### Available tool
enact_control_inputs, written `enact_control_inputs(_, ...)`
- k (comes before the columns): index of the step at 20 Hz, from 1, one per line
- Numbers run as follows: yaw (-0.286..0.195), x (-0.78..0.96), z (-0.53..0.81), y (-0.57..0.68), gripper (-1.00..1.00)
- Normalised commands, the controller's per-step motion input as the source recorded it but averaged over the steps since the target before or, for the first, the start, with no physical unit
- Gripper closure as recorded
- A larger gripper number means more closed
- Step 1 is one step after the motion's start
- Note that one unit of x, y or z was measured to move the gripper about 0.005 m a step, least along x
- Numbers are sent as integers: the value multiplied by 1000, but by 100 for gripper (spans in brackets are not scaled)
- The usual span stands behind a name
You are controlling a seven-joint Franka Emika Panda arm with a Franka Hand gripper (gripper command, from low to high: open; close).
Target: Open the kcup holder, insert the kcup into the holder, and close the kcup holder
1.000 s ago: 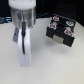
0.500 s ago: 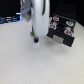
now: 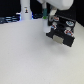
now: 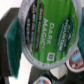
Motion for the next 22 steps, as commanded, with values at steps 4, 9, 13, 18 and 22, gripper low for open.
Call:
enact_control_inputs(4, 12, 22, 334, 672, 100)
enact_control_inputs(9, 26, 20, 160, 660, 100)
enact_control_inputs(13, 32, 28, 24, 645, 100)
enact_control_inputs(18, 42, 35, 0, 629, 100)
enact_control_inputs(22, 56, -19, -18, 576, 100)
